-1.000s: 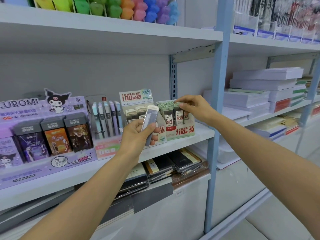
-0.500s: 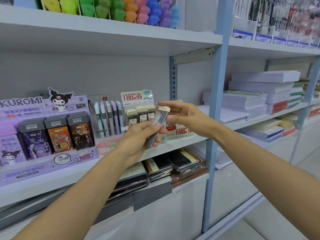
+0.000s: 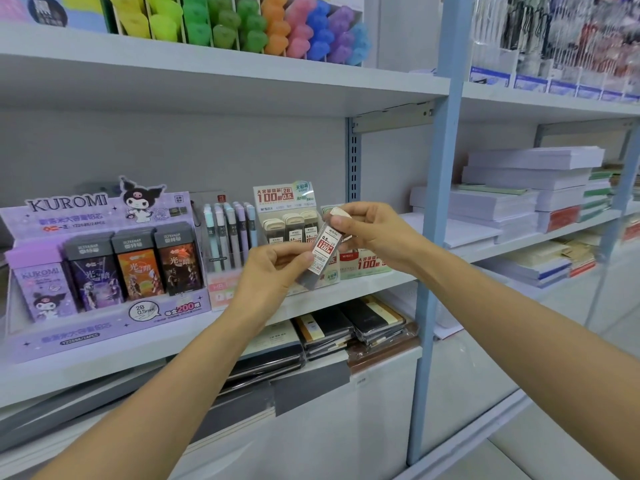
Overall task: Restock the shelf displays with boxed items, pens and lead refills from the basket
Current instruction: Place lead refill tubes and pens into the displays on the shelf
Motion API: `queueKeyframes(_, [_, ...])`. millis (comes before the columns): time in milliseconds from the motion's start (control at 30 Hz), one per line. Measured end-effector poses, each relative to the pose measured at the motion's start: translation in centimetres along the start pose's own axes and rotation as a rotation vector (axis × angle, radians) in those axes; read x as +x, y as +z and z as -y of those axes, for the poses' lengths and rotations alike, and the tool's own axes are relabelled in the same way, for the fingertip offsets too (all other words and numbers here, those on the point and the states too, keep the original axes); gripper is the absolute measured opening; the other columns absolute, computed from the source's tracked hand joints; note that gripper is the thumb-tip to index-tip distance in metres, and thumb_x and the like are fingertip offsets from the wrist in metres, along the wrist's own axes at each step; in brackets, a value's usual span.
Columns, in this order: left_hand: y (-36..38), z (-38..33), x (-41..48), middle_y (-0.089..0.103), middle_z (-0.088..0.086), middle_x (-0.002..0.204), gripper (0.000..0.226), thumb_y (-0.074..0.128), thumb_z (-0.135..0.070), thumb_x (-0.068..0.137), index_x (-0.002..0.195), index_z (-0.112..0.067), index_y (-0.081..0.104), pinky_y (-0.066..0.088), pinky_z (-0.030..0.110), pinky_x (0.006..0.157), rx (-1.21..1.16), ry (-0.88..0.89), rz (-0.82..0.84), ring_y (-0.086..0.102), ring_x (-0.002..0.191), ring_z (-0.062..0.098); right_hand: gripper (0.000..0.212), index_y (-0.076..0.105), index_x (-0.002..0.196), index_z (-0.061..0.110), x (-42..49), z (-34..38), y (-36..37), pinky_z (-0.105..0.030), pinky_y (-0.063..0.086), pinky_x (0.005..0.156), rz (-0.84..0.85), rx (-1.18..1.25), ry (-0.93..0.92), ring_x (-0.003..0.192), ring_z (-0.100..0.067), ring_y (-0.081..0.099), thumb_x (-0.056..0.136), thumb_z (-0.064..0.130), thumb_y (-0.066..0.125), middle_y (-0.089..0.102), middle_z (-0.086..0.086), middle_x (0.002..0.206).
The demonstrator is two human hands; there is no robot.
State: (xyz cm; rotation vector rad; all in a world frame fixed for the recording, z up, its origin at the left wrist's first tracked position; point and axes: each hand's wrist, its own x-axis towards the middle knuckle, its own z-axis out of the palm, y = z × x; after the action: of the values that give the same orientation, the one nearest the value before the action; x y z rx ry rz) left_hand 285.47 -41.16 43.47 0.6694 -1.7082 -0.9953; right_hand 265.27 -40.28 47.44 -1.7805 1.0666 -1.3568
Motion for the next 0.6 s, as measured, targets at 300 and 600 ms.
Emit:
queueKeyframes(300, [-2.5, 3.1, -0.7, 0.038, -0.002, 0.151, 0.06, 0.057, -0.032, 0.092, 0.147, -0.02, 0.037, 0.006, 0.041, 0.119, 1.291, 0.372, -0.013, 0.022, 0.145, 0.02, 0.021, 0.065, 0.109, 0.005, 2.7, 1.4, -1.8, -0.021, 0.056, 0.078, -0.322, -0.262, -0.184, 0.089, -0.015, 0.067, 0.1, 0.018, 0.051, 0.071, -0.007, 0.095])
queueKeyframes(600, [-3.4, 3.5, -1.4, 0.026, 0.007, 0.158, 0.062, 0.062, -0.023, 0.087, 0.145, -0.019, 0.042, 0.003, 0.053, 0.118, 1.387, 0.41, -0.045, 0.016, 0.148, 0.025, 0.016, 0.061, 0.109, 0.017, 5.8, -0.1, 0.6, -0.032, 0.057, 0.082, -0.088, -0.66, -0.139, 0.096, -0.015, 0.066, 0.101, 0.022, 0.049, 0.067, 0.002, 0.103])
